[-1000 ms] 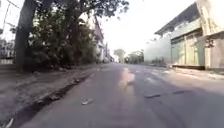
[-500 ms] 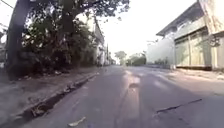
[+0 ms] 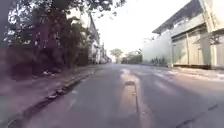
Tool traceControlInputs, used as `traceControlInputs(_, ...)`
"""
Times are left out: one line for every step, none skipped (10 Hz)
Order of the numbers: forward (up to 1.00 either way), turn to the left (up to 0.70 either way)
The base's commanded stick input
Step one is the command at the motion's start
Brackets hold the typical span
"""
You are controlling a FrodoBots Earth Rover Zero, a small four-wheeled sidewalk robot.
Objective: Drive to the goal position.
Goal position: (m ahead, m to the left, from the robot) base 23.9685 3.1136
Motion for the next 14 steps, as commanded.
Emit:
traceControlInputs(1.00,0.00)
traceControlInputs(1.00,0.00)
traceControlInputs(1.00,0.00)
traceControlInputs(1.00,0.00)
traceControlInputs(1.00,0.00)
traceControlInputs(1.00,0.00)
traceControlInputs(1.00,0.00)
traceControlInputs(1.00,0.00)
traceControlInputs(1.00,0.00)
traceControlInputs(1.00,0.00)
traceControlInputs(1.00,0.00)
traceControlInputs(1.00,0.00)
traceControlInputs(1.00,0.00)
traceControlInputs(1.00,0.00)
